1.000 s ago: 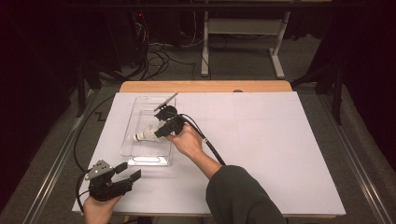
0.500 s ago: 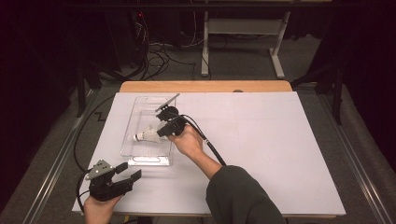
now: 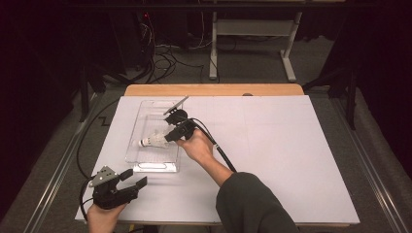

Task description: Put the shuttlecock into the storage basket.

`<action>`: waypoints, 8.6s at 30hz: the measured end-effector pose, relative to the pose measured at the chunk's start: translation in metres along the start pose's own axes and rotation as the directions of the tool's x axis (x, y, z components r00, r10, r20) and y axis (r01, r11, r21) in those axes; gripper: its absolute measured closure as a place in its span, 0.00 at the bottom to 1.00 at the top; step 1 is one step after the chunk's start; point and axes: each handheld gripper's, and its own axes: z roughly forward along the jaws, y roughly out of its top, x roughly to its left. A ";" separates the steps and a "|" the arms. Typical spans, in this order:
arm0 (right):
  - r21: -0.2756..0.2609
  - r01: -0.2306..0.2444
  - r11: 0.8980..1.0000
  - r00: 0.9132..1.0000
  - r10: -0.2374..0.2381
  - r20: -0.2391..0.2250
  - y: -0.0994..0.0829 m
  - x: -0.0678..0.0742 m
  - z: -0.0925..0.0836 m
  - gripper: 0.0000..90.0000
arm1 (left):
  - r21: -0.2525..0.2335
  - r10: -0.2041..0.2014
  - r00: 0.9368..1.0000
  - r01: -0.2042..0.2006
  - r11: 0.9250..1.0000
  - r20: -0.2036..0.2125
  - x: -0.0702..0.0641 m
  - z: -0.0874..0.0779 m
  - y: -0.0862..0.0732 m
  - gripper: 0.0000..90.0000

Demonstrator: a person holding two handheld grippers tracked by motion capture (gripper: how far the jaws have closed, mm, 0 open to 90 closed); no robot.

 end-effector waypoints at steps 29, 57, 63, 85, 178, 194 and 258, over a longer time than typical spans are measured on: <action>0.004 0.002 1.000 1.000 -0.002 0.017 -0.003 -0.002 -0.007 0.90 | 0.007 0.006 1.000 -0.006 1.000 -0.001 -0.001 0.001 0.000 0.37; -0.083 0.015 0.996 1.000 -0.013 0.025 -0.016 -0.010 -0.034 0.77 | 0.009 0.004 1.000 -0.004 1.000 -0.003 -0.001 0.002 0.000 0.37; -0.091 0.013 0.996 0.999 -0.010 0.037 -0.020 -0.015 -0.037 0.74 | 0.010 0.005 1.000 -0.005 1.000 -0.004 -0.001 0.002 0.000 0.36; -0.115 -0.005 0.993 0.998 0.012 0.058 -0.037 -0.033 -0.053 0.70 | 0.008 0.004 1.000 -0.004 1.000 -0.006 0.000 0.002 0.000 0.36; -0.152 -0.077 0.985 0.990 0.094 0.108 -0.096 -0.074 -0.087 0.66 | 0.006 0.002 1.000 -0.002 1.000 -0.010 0.000 0.001 0.000 0.36; -0.164 -0.099 0.982 0.988 0.117 0.106 -0.107 -0.079 -0.094 0.66 | 0.007 0.001 1.000 -0.001 1.000 -0.010 0.000 0.001 0.000 0.36; -0.168 -0.134 0.977 0.975 0.160 0.154 -0.141 -0.092 -0.110 0.50 | 0.002 0.001 1.000 -0.001 1.000 -0.016 0.000 0.000 0.000 0.36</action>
